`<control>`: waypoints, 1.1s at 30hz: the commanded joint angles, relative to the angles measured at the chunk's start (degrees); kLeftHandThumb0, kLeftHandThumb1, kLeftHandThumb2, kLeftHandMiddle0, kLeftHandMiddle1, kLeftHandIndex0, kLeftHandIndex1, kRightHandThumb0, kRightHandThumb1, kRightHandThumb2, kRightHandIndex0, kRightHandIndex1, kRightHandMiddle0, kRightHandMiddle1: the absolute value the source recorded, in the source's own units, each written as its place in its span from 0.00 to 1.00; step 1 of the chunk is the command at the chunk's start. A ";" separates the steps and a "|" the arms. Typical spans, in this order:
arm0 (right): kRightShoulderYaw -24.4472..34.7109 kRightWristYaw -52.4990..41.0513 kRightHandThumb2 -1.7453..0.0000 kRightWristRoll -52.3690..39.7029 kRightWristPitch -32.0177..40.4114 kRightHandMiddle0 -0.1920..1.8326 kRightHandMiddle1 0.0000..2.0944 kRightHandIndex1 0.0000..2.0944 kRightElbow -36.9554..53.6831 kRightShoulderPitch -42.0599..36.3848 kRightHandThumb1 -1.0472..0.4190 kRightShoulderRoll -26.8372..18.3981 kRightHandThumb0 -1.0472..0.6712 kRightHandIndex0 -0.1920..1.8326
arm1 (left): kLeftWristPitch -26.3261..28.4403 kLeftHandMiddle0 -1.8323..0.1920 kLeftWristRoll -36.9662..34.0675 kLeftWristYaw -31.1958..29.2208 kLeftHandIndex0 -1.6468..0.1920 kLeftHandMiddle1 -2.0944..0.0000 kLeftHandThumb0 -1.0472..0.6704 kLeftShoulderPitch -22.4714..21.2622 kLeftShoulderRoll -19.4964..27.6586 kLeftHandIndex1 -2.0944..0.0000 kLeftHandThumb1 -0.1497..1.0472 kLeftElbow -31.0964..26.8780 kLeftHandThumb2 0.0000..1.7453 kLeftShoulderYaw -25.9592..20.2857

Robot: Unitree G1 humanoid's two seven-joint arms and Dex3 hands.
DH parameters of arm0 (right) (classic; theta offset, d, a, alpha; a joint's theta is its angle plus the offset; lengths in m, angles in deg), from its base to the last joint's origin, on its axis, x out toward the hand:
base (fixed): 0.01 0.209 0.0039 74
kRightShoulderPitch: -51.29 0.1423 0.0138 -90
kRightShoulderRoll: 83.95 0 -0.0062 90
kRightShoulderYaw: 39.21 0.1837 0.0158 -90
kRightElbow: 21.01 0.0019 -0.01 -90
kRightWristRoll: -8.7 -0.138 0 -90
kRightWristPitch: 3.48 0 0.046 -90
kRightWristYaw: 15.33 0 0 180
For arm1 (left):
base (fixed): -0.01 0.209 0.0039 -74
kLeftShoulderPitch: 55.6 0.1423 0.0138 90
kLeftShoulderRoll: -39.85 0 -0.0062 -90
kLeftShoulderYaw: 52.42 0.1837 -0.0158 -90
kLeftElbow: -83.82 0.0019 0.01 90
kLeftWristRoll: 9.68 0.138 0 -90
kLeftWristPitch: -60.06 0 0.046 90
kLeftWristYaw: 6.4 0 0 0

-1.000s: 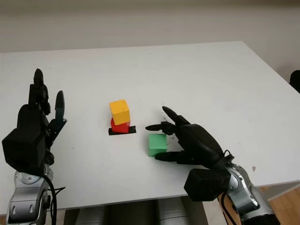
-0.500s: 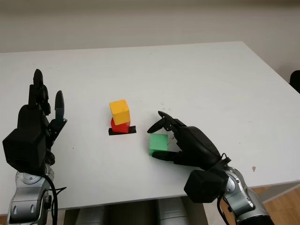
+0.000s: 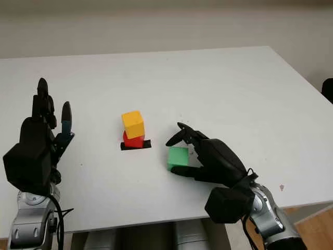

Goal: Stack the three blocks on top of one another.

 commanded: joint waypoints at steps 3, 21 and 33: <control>1.45 -4.04 0.92 -6.59 2.89 0.10 0.74 0.03 1.90 0.15 0.00 1.19 0.43 0.18 | 0.26 0.91 0.27 -0.12 0.91 0.97 0.26 -0.08 0.19 0.97 1.00 -1.19 0.33 0.16; 6.19 -14.78 0.92 -20.56 19.02 0.10 0.74 0.03 14.56 0.53 0.00 2.87 0.39 0.17 | 0.83 0.92 0.27 -0.23 0.91 0.97 0.26 -0.24 -0.11 0.97 1.00 -1.54 0.33 0.20; 9.13 -16.68 0.95 -27.32 28.18 0.15 0.77 0.03 15.39 7.40 0.00 5.59 0.35 0.19 | 0.35 0.92 0.58 -0.47 0.91 0.98 0.26 -0.87 0.60 0.97 1.00 -0.90 0.33 0.27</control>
